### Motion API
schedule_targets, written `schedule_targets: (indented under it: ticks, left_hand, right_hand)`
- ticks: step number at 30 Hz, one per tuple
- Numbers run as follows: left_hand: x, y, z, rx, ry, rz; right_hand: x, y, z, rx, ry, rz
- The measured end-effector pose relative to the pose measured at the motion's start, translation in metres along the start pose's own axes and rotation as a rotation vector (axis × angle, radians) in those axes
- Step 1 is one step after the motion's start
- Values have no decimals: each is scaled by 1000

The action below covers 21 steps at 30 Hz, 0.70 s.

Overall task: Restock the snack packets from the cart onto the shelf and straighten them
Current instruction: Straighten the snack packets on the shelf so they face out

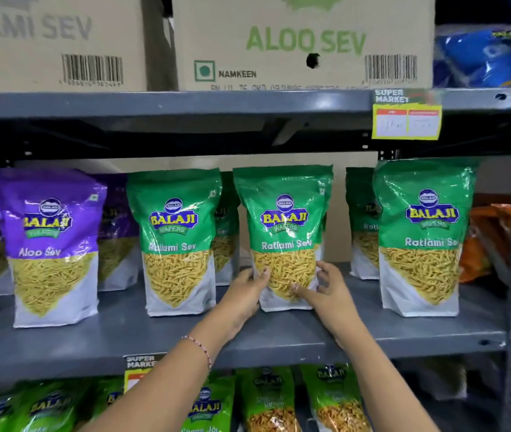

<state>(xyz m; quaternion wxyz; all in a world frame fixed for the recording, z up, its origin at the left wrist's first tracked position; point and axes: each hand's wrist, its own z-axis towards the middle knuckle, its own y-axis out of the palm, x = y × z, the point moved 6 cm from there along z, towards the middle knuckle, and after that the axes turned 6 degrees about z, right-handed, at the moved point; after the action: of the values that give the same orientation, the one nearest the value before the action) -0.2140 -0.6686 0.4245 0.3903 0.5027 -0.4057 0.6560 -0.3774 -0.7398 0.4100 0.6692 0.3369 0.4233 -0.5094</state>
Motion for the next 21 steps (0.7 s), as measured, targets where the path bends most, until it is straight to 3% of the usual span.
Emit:
schedule_targets:
  ticks: [8,21]
  left_hand:
    - [-1,20,5,96,7,84]
    - [4,57,1,32,-29,23]
  right_hand:
    - [1,-19,-2,6,-28,-3]
    - [-13,-49,-10,37,-27,-42]
